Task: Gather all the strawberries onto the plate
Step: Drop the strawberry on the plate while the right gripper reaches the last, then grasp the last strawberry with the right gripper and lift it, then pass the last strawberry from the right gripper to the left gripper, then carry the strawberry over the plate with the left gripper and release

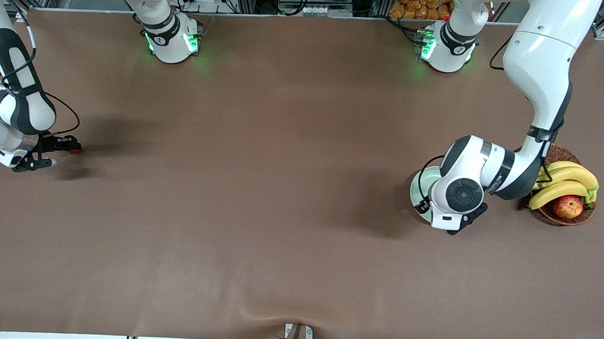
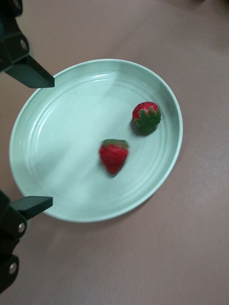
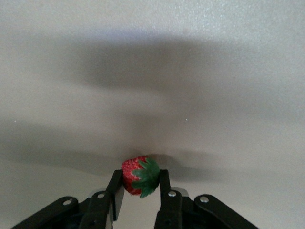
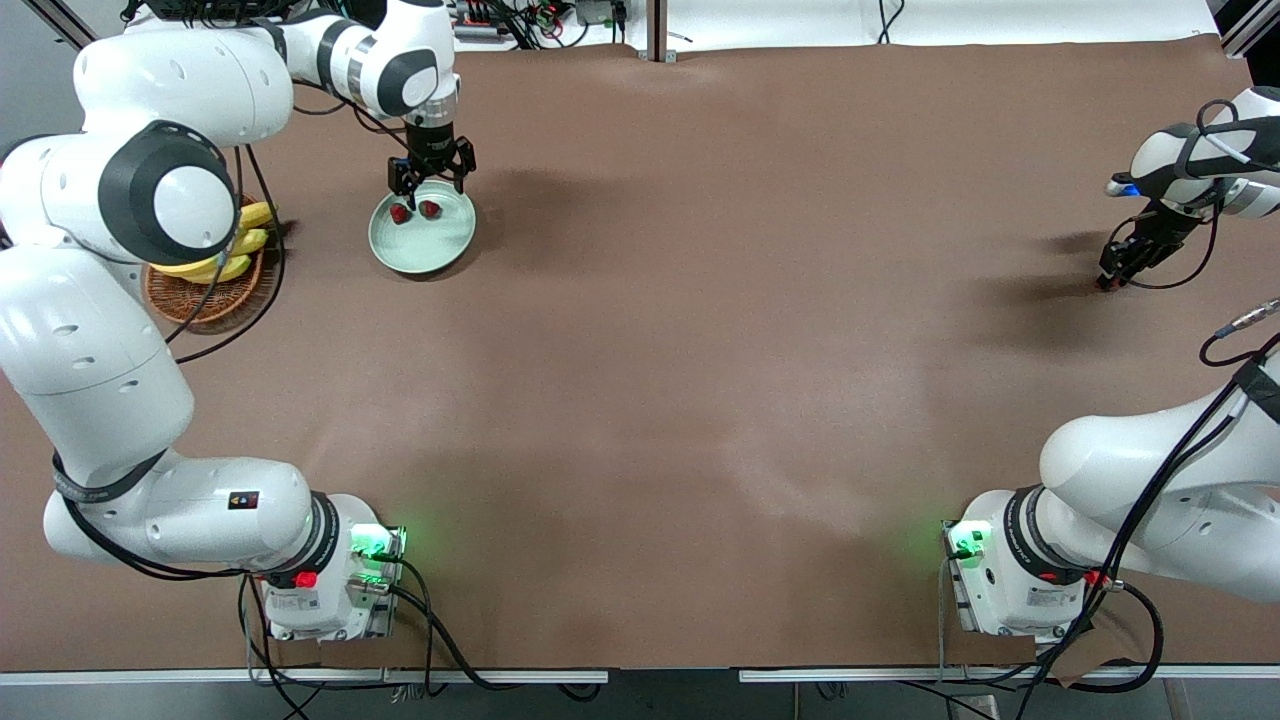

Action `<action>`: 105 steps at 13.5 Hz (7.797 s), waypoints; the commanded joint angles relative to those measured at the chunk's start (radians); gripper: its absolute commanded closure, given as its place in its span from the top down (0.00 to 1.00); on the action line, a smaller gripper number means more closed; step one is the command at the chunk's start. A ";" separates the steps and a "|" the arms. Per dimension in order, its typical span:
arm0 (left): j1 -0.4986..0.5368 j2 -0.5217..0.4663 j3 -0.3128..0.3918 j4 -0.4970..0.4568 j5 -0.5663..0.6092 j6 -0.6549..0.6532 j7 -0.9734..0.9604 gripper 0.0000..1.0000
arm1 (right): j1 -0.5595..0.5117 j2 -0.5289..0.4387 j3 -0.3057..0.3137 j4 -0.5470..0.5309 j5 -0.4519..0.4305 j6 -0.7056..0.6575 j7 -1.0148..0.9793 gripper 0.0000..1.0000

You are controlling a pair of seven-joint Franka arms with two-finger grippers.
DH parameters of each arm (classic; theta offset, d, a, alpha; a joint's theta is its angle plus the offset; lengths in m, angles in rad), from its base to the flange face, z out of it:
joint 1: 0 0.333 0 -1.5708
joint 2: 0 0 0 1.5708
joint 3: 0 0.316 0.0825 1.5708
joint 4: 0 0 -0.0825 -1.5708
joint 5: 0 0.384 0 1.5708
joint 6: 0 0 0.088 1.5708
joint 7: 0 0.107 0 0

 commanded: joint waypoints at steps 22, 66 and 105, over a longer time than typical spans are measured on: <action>0.006 -0.097 -0.161 0.150 -0.074 -0.066 -0.013 1.00 | 0.803 -0.018 0.019 0.498 0.429 -0.547 1.243 0.00; -0.398 0.228 -0.074 0.196 -0.056 0.429 -0.966 1.00 | 0.595 -0.124 0.005 0.553 0.337 -0.562 0.987 1.00; 0.199 -0.123 -0.285 -0.106 -0.065 0.158 -0.241 0.00 | 0.570 -0.488 -0.043 0.507 0.162 -0.637 0.796 1.00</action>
